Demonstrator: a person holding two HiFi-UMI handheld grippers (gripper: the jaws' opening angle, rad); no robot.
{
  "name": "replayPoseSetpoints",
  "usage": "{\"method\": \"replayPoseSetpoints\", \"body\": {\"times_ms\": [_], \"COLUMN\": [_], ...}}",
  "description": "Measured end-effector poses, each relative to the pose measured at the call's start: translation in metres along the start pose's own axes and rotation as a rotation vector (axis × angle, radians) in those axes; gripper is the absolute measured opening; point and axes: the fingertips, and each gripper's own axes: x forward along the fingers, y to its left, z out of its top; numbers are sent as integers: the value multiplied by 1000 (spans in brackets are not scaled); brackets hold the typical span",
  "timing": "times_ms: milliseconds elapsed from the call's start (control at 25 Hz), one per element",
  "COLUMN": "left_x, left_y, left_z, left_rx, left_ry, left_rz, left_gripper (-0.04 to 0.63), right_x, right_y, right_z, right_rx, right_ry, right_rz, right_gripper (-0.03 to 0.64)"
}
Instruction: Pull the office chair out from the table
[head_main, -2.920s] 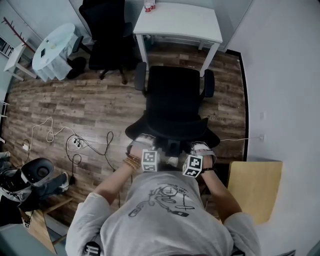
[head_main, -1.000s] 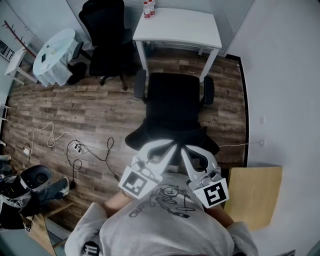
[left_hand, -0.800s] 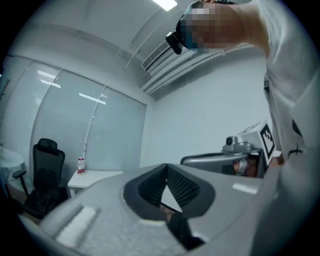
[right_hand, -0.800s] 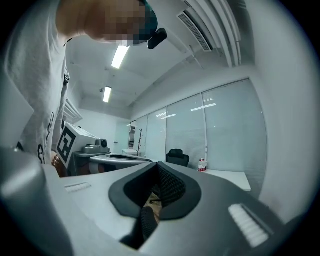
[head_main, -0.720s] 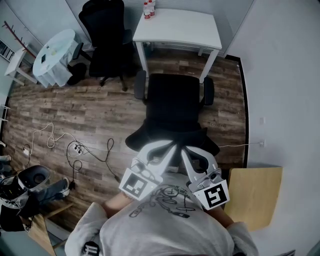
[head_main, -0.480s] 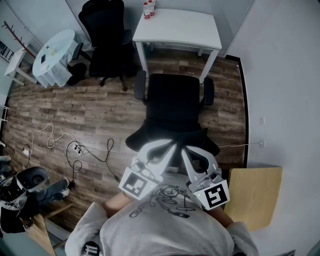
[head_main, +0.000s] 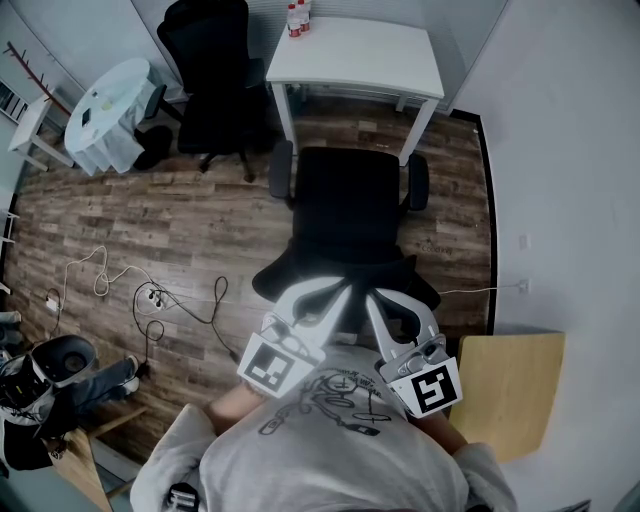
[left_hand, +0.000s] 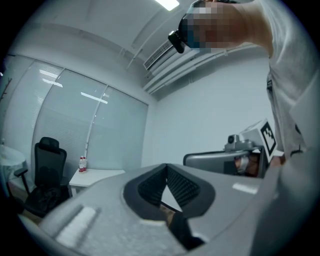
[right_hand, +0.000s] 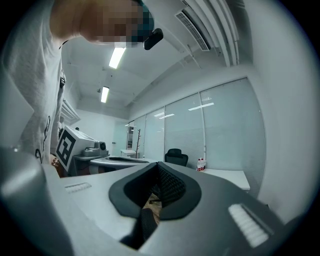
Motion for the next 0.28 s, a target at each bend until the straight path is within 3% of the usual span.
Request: {"method": "replayPoseSetpoints", "body": {"times_ms": [280], "left_x": [-2], "left_y": [2], "left_z": [-3], "left_rx": [-13], "left_ry": [2], "left_rz": [1], "left_gripper": [3], "right_x": [3], "right_y": [2], "right_z": [-4], "right_rx": [8], "right_ry": [6], "right_rz": [-1], "right_gripper": [6]}}
